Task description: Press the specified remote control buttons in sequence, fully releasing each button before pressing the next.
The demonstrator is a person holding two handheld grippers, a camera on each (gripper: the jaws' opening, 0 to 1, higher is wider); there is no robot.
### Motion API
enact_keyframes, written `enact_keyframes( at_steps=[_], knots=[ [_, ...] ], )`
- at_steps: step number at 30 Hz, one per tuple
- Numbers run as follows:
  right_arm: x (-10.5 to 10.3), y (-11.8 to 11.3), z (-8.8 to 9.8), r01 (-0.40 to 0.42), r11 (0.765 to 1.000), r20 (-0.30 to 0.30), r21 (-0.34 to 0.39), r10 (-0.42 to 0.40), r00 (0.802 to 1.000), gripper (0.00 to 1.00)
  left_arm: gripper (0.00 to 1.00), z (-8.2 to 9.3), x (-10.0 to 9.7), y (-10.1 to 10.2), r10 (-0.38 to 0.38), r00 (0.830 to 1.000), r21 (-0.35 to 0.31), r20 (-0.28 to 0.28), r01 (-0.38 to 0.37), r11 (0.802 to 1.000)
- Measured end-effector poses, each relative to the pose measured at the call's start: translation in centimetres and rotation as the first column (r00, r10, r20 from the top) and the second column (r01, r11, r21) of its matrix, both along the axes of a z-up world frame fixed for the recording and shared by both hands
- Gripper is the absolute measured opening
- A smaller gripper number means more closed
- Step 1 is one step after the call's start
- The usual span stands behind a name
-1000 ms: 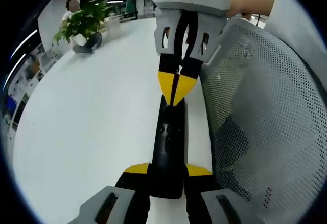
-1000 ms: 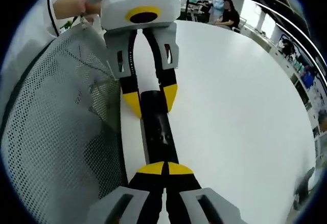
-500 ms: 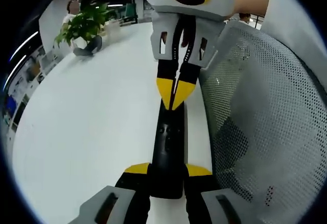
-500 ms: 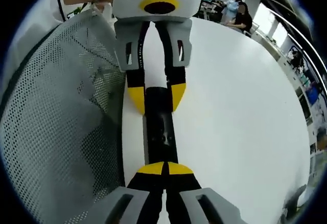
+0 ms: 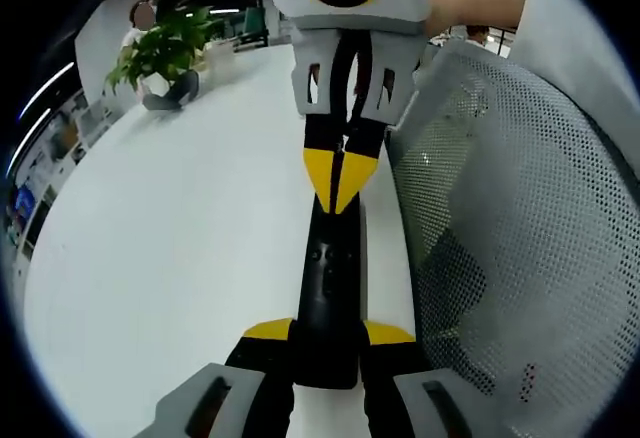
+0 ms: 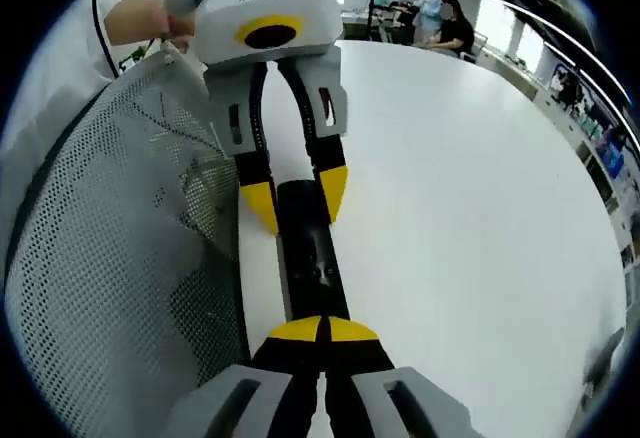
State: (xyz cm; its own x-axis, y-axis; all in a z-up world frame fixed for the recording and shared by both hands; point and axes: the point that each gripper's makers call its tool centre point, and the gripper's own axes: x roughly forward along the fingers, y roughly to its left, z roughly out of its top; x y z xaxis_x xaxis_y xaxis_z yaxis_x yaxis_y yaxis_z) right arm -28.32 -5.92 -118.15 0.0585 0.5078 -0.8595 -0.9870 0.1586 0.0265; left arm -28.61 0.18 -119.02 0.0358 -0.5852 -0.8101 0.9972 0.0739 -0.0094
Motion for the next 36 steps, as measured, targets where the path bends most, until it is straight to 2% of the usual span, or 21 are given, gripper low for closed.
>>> enact_keyframes(
  at_steps=[3,8,12,16,19,23,26,30,32,36],
  knots=[
    [0.14,0.26,0.20,0.012,1.000,-0.008,0.019,-0.012,1.000,0.04,0.24,0.00,0.00,-0.01,0.005,1.000,-0.006,0.000,-0.005,1.000],
    [-0.06,0.53,0.18,-0.008,0.999,-0.033,0.031,0.009,0.999,0.06,0.24,0.01,0.02,-0.01,0.009,1.000,-0.017,-0.001,-0.009,1.000],
    [-0.07,0.13,-0.46,-0.037,0.999,-0.021,-0.005,0.037,0.999,0.06,0.24,0.02,0.02,0.00,0.009,1.000,-0.017,-0.001,-0.009,1.000],
    [-0.22,0.45,-0.27,-0.047,0.999,-0.033,0.006,0.047,0.998,0.06,0.24,0.03,0.03,0.02,0.010,1.000,-0.024,-0.002,-0.010,1.000],
    [-0.46,0.58,-0.38,-0.096,0.995,-0.011,-0.027,0.095,0.995,0.07,0.24,0.02,0.02,0.01,0.012,1.000,-0.029,-0.003,-0.012,1.000],
    [-0.46,0.69,-0.51,-0.113,0.992,-0.007,-0.063,0.113,0.994,0.07,0.24,0.05,0.02,0.01,0.012,1.000,-0.035,-0.003,-0.012,0.999],
    [-0.66,0.74,-0.54,-0.164,0.981,0.020,-0.102,0.167,0.986,0.06,0.24,0.05,0.01,-0.02,0.009,1.000,-0.039,-0.003,-0.009,0.999],
    [-0.49,0.87,-0.55,-0.145,0.979,-0.018,-0.145,0.144,0.989,0.06,0.24,0.04,0.01,-0.06,0.004,1.000,-0.039,-0.004,-0.005,0.999],
    [-0.55,0.92,-0.55,-0.154,0.975,-0.019,-0.163,0.153,0.988,0.06,0.24,0.04,-0.01,-0.05,0.003,1.000,-0.041,-0.003,-0.003,0.999],
    [-0.62,0.70,-0.36,-0.126,0.982,-0.008,-0.139,0.126,0.992,0.06,0.24,0.07,0.02,-0.04,0.005,1.000,-0.053,-0.003,-0.005,0.999]
  ],
)
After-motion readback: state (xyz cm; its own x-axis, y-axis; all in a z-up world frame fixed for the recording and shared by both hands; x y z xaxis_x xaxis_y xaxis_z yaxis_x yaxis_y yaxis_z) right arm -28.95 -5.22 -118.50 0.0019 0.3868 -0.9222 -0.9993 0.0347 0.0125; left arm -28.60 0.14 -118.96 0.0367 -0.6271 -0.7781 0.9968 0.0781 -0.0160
